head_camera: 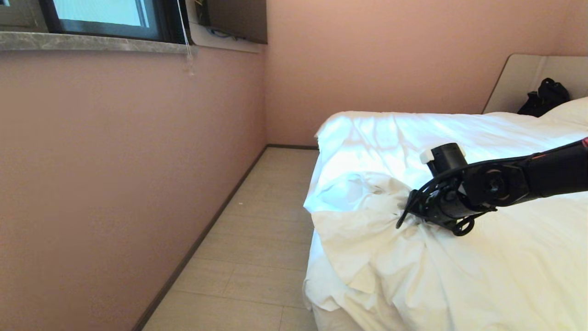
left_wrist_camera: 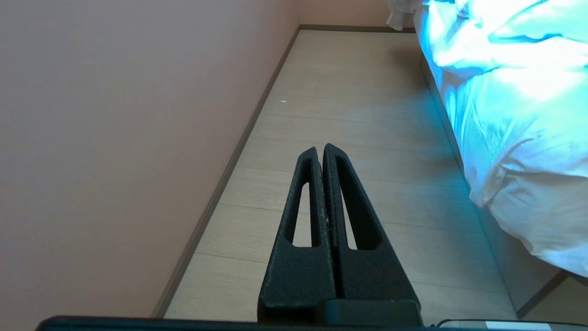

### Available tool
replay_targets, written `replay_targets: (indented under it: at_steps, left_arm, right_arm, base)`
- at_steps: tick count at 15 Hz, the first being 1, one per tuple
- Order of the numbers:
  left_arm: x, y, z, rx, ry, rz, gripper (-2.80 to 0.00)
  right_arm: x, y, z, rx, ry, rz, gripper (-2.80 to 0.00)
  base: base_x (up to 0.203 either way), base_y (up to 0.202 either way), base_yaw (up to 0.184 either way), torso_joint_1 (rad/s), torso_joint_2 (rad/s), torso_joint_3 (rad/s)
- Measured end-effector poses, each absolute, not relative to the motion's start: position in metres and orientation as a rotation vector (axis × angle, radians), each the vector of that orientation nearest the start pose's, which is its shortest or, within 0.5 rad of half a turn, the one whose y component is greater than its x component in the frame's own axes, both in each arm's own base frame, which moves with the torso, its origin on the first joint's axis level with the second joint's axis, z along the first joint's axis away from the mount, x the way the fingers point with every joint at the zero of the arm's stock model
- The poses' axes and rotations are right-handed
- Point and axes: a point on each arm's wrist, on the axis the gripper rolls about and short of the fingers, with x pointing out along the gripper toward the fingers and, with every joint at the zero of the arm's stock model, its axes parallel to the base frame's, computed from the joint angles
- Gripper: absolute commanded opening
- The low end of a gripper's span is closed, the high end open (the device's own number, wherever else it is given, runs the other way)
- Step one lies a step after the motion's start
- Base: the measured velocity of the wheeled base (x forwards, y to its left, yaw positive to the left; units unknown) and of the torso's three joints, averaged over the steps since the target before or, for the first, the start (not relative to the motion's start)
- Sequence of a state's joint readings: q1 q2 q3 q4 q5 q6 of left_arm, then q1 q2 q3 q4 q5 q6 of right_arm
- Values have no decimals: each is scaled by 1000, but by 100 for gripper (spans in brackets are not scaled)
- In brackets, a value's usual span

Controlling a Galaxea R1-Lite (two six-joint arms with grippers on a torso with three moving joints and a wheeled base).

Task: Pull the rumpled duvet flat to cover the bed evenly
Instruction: Flatten the corners of the folded blanket

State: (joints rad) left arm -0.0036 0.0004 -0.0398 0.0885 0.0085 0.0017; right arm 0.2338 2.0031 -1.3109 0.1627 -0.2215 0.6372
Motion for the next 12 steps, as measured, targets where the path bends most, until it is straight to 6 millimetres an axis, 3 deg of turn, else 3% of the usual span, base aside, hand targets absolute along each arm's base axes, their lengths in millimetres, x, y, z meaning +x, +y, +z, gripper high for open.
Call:
replay_targets:
  at_steps: [7, 12]
  left_arm:
    - [-26, 0, 77, 2, 50, 4, -280]
    - [-26, 0, 77, 2, 49, 5, -280]
  right_arm:
    - [372, 82, 115, 381, 817, -294, -280]
    - [357, 81, 137, 397, 778, -269, -280]
  base:
    - [0, 0, 0, 0, 0, 0]
    - [0, 0, 0, 0, 0, 0]
